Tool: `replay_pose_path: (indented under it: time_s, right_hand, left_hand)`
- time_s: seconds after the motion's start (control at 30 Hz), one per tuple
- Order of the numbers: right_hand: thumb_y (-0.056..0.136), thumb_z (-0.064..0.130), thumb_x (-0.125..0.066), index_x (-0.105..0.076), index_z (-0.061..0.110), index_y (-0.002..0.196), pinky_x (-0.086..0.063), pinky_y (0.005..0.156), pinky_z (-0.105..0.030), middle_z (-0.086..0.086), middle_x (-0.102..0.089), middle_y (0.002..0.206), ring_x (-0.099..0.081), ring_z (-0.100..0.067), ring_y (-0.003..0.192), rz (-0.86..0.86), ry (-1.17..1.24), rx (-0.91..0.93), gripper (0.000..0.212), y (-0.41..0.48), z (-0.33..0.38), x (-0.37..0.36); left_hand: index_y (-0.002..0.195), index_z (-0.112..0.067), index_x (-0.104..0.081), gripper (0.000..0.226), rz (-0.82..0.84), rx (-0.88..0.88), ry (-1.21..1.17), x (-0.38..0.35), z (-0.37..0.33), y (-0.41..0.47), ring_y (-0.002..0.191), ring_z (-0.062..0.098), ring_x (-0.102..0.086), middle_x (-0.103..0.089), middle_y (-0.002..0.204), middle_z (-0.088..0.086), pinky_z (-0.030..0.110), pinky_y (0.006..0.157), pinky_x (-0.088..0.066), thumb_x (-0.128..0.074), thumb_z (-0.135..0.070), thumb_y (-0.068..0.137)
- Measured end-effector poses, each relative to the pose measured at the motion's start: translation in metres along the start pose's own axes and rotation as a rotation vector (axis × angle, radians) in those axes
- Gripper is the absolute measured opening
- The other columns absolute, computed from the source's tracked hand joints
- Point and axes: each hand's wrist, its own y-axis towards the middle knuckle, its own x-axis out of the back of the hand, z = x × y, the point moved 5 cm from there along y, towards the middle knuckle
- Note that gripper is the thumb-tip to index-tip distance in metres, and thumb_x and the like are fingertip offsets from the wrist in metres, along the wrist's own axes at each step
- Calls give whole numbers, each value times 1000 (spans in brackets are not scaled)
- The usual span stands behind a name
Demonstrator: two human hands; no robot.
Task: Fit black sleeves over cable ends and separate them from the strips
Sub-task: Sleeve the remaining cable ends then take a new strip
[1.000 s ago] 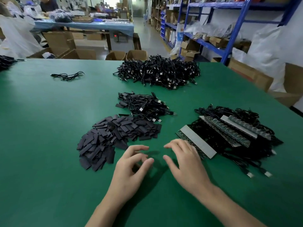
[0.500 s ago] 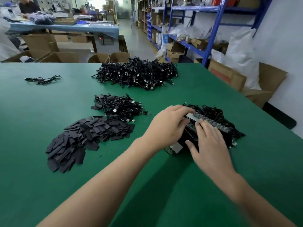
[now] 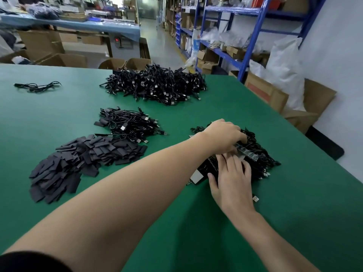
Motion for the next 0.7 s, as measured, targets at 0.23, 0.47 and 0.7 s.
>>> replay_pose_path:
  time_s: [0.23, 0.47, 0.7]
  right_hand:
    - [88, 29, -71, -52, 6, 143, -33, 119, -52, -13, -48, 150, -39, -34, 146, -40, 95, 21, 62, -6, -4, -10]
    - [81, 32, -78, -54, 10, 139, -42, 109, -50, -13, -49, 149, -50, -33, 134, -43, 88, 3, 66, -3, -5, -13]
    - [79, 47, -73, -47, 10, 151, -43, 103, -47, -8, -47, 155, -48, -28, 127, 48, -12, -20, 84, 10, -6, -16]
  left_hand:
    - [112, -18, -64, 22, -66, -98, 262, 15, -1, -8, 77, 27, -59, -71, 99, -1, 33, 60, -40, -45, -22, 102]
    - [125, -23, -59, 28, -233, -46, 254, 34, 19, -8, 84, 23, -65, -69, 103, -6, 32, 59, -34, -38, -17, 108]
    - [129, -30, -64, 28, -547, 130, 32, 82, 42, -15, 95, 10, -67, -69, 110, -13, 28, 65, -50, -43, -29, 109]
